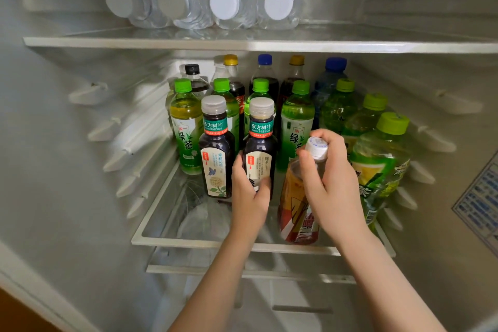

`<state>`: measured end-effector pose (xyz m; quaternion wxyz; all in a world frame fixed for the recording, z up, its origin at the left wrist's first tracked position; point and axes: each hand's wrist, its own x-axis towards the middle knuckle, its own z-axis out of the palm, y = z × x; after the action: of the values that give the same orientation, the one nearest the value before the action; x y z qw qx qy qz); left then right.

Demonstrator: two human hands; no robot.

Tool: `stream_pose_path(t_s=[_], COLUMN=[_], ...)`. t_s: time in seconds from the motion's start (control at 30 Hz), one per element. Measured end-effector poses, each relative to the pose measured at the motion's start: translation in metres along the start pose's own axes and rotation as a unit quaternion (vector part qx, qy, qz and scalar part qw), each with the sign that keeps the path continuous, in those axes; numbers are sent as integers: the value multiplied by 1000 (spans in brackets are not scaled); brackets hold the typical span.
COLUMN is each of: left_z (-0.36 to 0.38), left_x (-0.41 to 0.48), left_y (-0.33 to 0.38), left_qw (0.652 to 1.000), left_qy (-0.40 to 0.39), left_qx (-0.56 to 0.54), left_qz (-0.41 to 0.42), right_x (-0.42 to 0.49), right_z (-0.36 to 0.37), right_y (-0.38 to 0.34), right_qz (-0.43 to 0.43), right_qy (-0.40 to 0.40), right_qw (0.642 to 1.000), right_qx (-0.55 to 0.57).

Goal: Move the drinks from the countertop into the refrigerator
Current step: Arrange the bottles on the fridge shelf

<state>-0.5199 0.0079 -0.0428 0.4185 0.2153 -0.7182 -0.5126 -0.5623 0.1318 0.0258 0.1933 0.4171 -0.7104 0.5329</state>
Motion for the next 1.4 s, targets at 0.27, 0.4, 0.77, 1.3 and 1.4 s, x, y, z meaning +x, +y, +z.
stream_pose_path(t_s=[0.27,0.4,0.77,1.3,1.4], left_z=[5,4,-14,-8,-32], left_x=[2,0,-52,-59,-52], left_y=[-5,-4,8,10,2], left_qw=[1000,999,996,990,993], left_qy=[-13,-2,-20,-100,-75], left_qx=[11,33,-6,53,67], left_qz=[11,21,91,81,57], right_x=[0,0,7,31,23], right_z=[0,0,-10,-37,-41], right_y=[1,0,-12,-34,-38], right_qz=[1,0,86,164,74], right_qy=[-1,3,-61,-161,-35], right_qw=[1000,1000,989,967,996], right_qx=[-6,-1,103,108,30])
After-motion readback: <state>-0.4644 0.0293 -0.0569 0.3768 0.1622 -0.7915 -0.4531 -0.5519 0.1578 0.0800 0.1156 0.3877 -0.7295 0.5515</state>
